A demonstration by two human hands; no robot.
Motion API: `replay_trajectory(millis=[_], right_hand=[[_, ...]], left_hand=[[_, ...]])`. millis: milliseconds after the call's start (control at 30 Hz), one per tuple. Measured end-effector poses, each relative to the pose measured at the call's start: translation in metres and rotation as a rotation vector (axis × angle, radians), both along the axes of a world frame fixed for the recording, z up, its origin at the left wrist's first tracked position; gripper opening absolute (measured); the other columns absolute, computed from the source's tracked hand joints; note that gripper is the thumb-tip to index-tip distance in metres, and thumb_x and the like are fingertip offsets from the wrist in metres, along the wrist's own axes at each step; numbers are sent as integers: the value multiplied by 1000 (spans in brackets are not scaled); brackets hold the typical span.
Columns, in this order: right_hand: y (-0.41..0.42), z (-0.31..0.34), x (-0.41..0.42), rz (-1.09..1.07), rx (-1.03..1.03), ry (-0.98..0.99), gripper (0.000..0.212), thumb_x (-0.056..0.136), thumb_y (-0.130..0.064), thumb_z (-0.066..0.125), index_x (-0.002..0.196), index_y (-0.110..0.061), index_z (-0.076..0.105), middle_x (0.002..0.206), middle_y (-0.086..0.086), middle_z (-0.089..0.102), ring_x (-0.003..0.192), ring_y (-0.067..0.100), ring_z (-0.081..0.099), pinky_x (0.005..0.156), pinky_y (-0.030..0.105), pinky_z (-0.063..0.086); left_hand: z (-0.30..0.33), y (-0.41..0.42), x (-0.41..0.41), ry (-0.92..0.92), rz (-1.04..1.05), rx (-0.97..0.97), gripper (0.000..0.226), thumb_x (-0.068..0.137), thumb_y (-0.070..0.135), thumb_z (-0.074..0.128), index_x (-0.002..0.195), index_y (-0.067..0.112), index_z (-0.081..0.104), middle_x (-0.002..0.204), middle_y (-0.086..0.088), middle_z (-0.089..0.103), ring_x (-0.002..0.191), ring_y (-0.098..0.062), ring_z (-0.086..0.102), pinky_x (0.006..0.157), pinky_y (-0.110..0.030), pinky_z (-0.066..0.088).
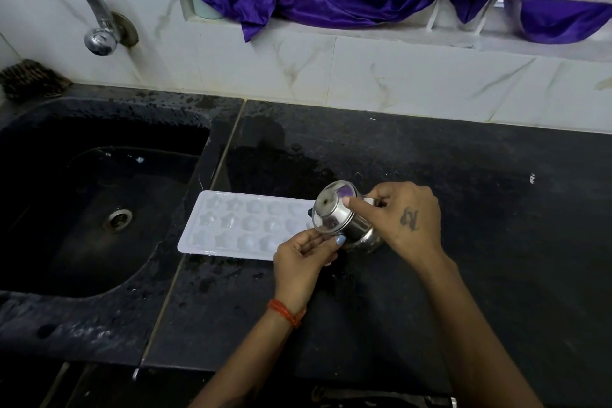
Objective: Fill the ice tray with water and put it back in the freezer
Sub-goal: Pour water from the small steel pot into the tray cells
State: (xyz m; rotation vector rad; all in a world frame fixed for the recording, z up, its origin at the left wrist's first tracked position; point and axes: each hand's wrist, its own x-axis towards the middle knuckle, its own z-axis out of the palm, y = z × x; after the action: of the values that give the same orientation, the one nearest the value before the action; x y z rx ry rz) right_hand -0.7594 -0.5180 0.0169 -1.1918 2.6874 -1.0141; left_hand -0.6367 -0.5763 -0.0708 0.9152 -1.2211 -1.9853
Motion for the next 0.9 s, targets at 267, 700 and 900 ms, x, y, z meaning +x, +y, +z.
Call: replay_trajectory(millis=[267,700,900], right_hand=[[10,-2,-5,-28,42,0,38,72,-55,67,63,-18,70,55,0,65,57,17,61,57,29,45],[12,3,-4,27,150,146,43,81,-56,59,65,-17,67,59,1,62,61,20,59,57,26,39],[10,2,-5,8,140,179,41,81,-56,60,65,-18,65,61,1,64,63,20,60,58,25,34]], left_hand=[[-2,6,-6,6,-59,17,17,76,3,72,90,12,73,88,-7,76,86,-18,71,72,-24,58],[-6,10,-13,37,-138,73,18,81,2,67,99,6,70,82,-3,75,80,-14,71,70,-22,58],[-7,9,-16,37,-140,80,17,81,2,66,97,6,70,81,-4,75,79,-15,71,71,-24,58]])
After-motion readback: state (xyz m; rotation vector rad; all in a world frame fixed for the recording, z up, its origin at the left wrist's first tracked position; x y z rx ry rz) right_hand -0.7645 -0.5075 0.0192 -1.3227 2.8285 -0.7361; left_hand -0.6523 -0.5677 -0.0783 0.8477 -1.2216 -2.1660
